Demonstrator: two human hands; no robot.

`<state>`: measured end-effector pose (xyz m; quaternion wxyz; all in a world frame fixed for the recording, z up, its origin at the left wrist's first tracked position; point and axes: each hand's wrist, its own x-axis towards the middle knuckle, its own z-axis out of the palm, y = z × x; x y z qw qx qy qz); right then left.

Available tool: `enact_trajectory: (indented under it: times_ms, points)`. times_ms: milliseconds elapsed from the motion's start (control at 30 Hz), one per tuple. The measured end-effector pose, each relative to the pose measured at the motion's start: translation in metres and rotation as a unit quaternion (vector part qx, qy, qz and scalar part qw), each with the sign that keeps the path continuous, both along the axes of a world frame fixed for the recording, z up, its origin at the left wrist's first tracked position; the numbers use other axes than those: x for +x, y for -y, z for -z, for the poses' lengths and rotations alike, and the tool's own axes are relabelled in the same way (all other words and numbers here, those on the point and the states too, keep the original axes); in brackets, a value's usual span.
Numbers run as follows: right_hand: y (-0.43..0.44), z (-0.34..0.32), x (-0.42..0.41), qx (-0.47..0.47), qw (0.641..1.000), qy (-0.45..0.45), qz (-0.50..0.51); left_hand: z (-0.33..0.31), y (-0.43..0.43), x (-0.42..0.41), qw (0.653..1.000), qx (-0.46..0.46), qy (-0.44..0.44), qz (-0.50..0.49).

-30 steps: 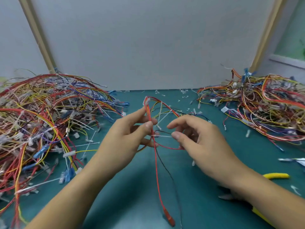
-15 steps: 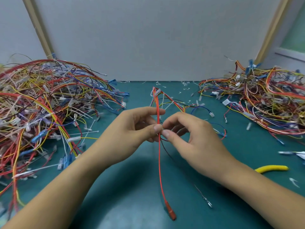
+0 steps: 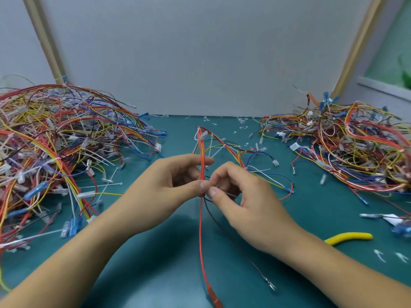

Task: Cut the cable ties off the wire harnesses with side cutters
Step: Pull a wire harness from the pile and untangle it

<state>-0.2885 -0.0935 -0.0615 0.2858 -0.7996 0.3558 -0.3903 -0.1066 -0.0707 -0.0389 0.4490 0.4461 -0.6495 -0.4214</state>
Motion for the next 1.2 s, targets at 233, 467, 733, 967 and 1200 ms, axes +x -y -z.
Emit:
enact_trajectory:
  times_ms: [233, 467, 733, 967, 1200]
  points:
    - [-0.0004, -0.0002, 0.0007, -0.015, 1.000, -0.002, 0.003, -0.0006, -0.0004, 0.0004, 1.000, -0.002, -0.011, -0.001]
    - [-0.0008, -0.0009, 0.0006, -0.001, 1.000, -0.014, 0.000, 0.0008, 0.0002, 0.0003, 1.000, -0.004, -0.010, 0.006]
    - [-0.0008, -0.0045, 0.0023, 0.072, 0.996, 0.034, -0.030, -0.0008, -0.0017, -0.0010, 1.000, -0.009, 0.000, -0.007]
    - [0.0013, -0.0077, 0.0018, 0.060, 0.997, 0.042, -0.029, -0.0029, -0.0013, -0.0011, 1.000, -0.008, -0.012, -0.027]
    - [0.0020, -0.0053, 0.0013, 0.060, 0.997, 0.043, -0.031, -0.0051, -0.0034, -0.0010, 1.000, -0.013, -0.007, -0.027]
